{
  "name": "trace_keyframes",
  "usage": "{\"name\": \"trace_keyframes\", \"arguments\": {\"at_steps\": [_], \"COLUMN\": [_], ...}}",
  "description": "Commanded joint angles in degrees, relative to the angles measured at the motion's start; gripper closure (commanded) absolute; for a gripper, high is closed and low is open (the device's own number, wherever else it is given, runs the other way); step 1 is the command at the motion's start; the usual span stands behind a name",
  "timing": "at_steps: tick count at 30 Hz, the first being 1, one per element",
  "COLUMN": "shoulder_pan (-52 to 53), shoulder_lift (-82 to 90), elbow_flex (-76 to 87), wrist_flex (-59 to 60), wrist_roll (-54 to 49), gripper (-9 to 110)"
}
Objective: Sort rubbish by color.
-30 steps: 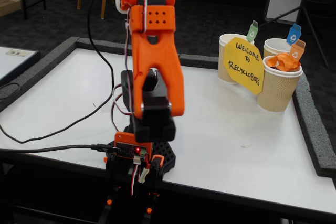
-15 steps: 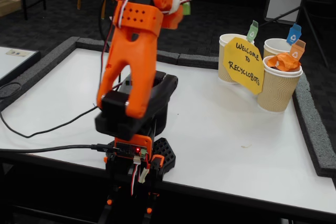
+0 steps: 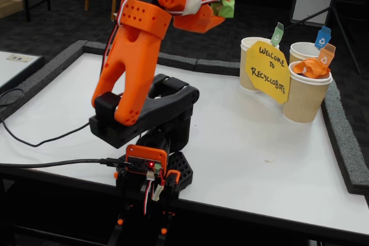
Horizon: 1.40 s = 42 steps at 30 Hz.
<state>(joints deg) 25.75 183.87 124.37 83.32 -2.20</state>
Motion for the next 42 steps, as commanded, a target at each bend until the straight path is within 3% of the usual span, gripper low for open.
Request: {"name": "trace_keyframes", "arguments": {"at_steps": [1,12,27,42], "shoulder_pan": [4.1,7.4,7.6,7.6], "shoulder_lift": [-0.1,-0.1,-3.0,-7.7], "elbow_flex": [-5.4,-5.2,6.5,7.6], "wrist_flex": [-1.1,1.3,-6.6,-10.3], "wrist_roll": [-1.1,-1.1,-1.1,-1.1], "gripper": [101,101,101,101]}}
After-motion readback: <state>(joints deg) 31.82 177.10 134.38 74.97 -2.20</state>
